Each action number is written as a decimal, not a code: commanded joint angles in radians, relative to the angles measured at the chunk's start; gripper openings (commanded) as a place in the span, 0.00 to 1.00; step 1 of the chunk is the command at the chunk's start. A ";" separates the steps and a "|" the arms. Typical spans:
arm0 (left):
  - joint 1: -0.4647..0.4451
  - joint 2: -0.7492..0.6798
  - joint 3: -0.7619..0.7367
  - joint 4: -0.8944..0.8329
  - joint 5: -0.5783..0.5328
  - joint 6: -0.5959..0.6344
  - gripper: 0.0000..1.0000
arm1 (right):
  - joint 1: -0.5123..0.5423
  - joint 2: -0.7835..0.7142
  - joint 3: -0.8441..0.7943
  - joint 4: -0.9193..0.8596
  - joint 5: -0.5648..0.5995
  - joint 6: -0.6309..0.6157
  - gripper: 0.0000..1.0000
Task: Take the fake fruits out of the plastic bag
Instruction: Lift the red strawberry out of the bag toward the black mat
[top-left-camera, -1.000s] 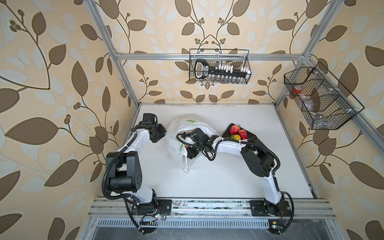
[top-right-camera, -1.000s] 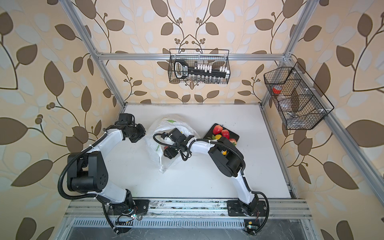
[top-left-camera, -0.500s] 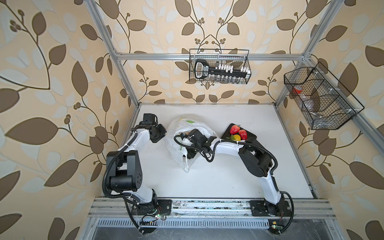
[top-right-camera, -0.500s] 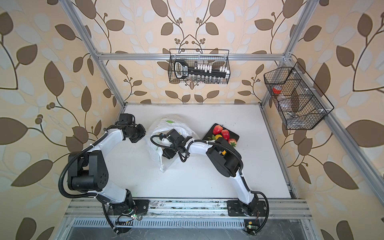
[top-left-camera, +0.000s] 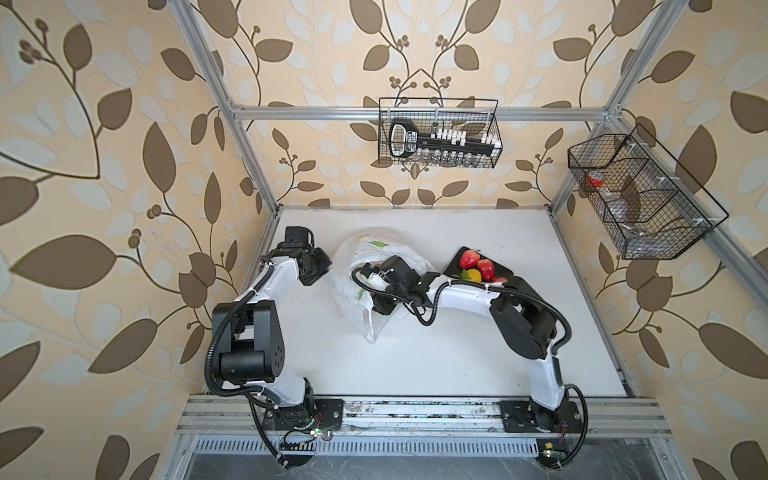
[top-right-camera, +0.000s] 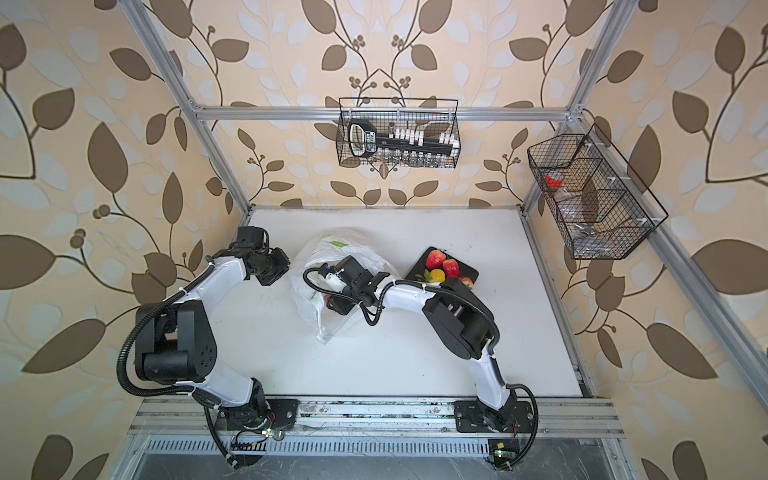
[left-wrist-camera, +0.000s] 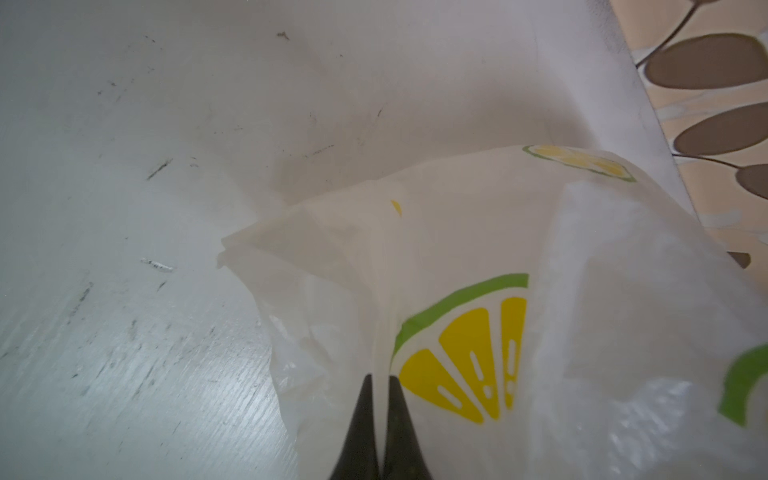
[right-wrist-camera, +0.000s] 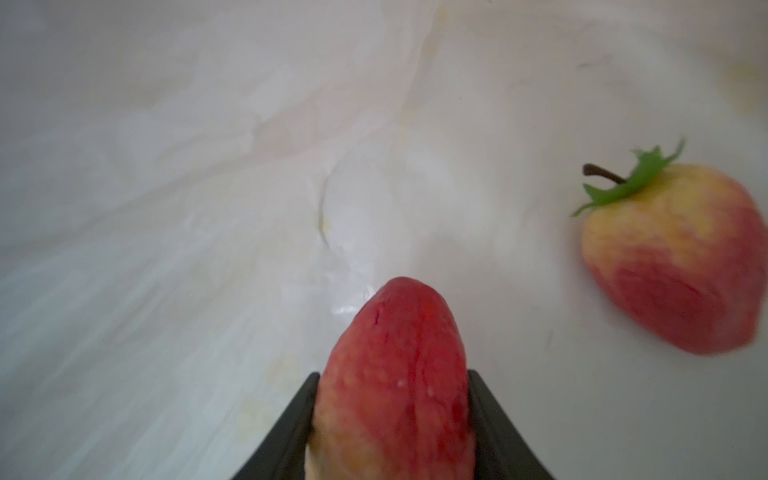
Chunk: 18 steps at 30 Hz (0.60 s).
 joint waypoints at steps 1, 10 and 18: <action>0.031 -0.005 0.042 -0.008 -0.022 -0.008 0.00 | 0.005 -0.137 -0.095 0.002 0.034 0.026 0.37; 0.057 -0.009 0.036 -0.010 -0.036 -0.017 0.00 | 0.009 -0.425 -0.296 -0.044 0.023 0.074 0.37; 0.088 -0.001 0.050 -0.011 -0.038 -0.025 0.00 | 0.002 -0.761 -0.421 -0.155 0.013 0.097 0.37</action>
